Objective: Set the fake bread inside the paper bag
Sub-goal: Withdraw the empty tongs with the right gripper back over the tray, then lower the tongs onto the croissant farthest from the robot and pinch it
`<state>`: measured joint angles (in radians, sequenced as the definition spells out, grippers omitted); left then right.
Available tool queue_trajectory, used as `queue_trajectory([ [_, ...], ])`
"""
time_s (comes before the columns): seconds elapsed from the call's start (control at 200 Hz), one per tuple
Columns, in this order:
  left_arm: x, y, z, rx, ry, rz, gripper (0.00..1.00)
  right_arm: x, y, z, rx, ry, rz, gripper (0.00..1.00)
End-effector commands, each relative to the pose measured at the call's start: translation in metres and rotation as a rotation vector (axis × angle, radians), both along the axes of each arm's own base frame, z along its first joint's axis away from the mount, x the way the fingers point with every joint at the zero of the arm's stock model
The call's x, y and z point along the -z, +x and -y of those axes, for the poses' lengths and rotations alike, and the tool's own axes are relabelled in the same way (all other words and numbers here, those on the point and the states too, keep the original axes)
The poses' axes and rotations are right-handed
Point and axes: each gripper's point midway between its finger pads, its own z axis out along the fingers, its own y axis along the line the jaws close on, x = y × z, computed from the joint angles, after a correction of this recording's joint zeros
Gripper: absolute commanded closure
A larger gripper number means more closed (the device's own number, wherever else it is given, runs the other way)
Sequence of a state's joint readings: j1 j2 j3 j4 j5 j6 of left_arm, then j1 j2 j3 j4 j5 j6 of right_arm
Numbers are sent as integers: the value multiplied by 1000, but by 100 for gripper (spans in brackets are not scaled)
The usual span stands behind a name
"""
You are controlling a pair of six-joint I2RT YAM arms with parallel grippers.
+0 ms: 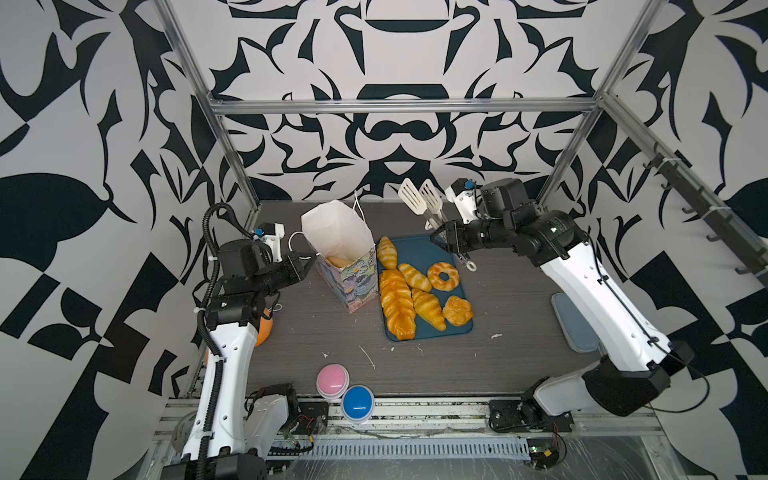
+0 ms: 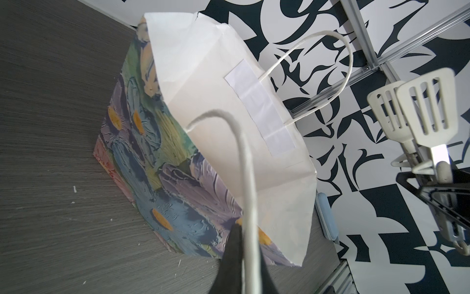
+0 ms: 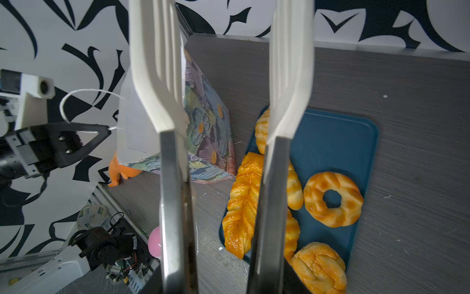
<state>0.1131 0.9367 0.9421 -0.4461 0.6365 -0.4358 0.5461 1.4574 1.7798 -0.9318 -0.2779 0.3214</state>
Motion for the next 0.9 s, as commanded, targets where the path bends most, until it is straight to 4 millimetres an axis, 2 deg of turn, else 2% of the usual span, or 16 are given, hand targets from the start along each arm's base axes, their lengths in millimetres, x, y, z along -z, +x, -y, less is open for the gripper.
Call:
queue_trajectory([
  [0.0,-3,0,0,2,-5,12,100,-5,10,-1,19,44,13,52],
  [0.35,-4,-1,0,5,0,13,100,36,34,-1,68,33,-84,53],
  [0.895,-1,-2,0,7,6,7,100,106,50,-19,73,30,-242,54],
])
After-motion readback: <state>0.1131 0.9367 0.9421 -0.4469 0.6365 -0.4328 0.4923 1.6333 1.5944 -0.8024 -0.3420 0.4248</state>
